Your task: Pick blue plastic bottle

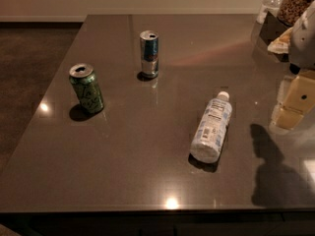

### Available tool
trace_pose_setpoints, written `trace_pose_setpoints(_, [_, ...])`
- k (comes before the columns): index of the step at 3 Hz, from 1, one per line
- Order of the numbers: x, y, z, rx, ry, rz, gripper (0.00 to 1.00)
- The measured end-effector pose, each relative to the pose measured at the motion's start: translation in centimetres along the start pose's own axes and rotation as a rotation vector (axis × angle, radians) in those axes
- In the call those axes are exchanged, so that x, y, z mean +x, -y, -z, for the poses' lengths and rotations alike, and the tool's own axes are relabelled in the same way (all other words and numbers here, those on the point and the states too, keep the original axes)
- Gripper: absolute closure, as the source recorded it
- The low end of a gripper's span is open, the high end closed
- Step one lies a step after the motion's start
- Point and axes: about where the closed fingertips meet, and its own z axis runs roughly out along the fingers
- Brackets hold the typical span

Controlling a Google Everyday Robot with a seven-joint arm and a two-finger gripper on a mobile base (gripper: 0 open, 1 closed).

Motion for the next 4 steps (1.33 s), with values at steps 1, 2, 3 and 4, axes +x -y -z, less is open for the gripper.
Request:
trace_pose_setpoints(1, [0.0,0.0,0.0,0.000,0.000,0.000,0.00])
trace_pose_setpoints(2, [-0.2,0.2,-0.1,-0.002,-0.013,-0.023,0.00])
trace_pose_setpoints(3, [-1.1,0.2,-1.0,-0.017,-0.057,-0.045,0.00])
trace_pose_setpoints(4, [-2.3,0.4,-2.5,-0.018,-0.132,-0.147,0.00])
